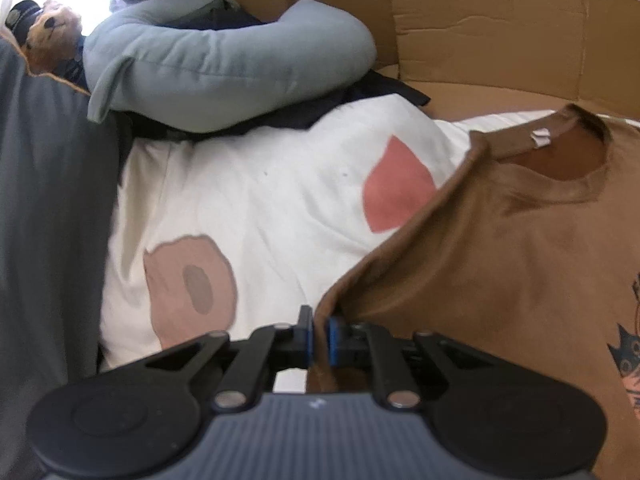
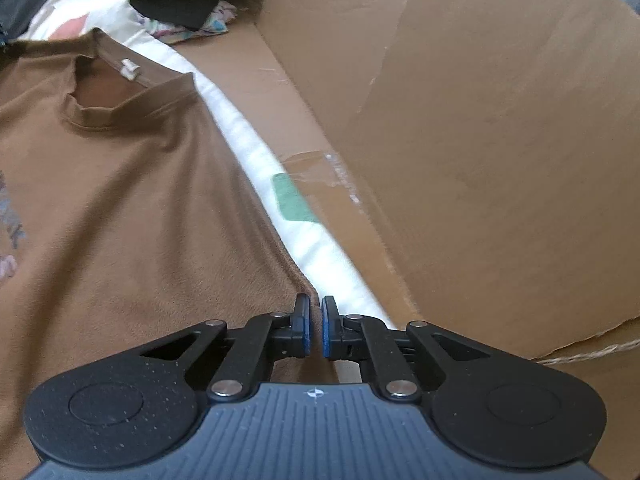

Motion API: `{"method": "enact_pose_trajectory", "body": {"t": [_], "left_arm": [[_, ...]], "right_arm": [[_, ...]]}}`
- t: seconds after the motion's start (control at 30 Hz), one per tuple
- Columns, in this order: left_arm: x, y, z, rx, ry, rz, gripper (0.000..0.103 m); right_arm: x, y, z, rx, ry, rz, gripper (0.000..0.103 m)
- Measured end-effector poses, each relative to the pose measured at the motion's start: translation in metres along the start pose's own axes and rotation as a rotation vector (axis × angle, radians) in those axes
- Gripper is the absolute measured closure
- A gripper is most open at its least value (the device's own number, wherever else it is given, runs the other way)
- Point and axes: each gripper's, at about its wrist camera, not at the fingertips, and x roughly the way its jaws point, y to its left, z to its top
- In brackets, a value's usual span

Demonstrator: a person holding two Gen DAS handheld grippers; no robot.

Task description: Fold clothes

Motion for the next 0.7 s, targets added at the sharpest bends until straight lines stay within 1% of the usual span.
{"method": "enact_pose_trajectory", "body": {"t": [0.17, 0.33, 0.4, 0.47, 0.5, 0.53, 0.57, 0.6, 0.67, 0.7], "left_arm": [[0.01, 0.003, 0.011, 0.012, 0.007, 0.017, 0.095], [0.019, 0.006, 0.018, 0.024, 0.024, 0.017, 0.095], [0.021, 0.005, 0.018, 0.024, 0.031, 0.024, 0.094], [0.021, 0.003, 0.019, 0.026, 0.037, 0.04, 0.09], [0.019, 0.003, 0.019, 0.027, 0.036, 0.045, 0.089], [0.015, 0.003, 0.019, 0.026, 0.029, 0.047, 0.087], [0.011, 0.003, 0.019, 0.026, 0.022, 0.049, 0.082], [0.005, 0.005, 0.018, 0.021, 0.011, 0.053, 0.078], [-0.006, 0.005, 0.019, 0.0, -0.016, 0.068, 0.055], [-0.012, 0.005, 0.019, -0.014, -0.036, 0.07, 0.051]], "right_arm": [[0.002, -0.002, 0.005, -0.026, 0.012, -0.057, 0.099], [0.01, -0.003, 0.008, -0.047, 0.039, -0.085, 0.099], [0.016, -0.003, 0.008, -0.035, 0.04, -0.081, 0.098], [0.018, -0.005, 0.007, -0.007, 0.035, -0.071, 0.097], [0.016, -0.008, 0.006, 0.018, 0.029, -0.063, 0.093], [0.011, -0.012, 0.005, 0.044, 0.021, -0.054, 0.085], [0.005, -0.015, 0.004, 0.059, 0.008, -0.047, 0.08], [-0.003, -0.017, 0.002, 0.067, -0.008, -0.04, 0.078], [-0.019, -0.019, -0.003, 0.077, -0.039, -0.032, 0.076], [-0.026, -0.019, -0.006, 0.074, -0.052, -0.035, 0.075]]}}
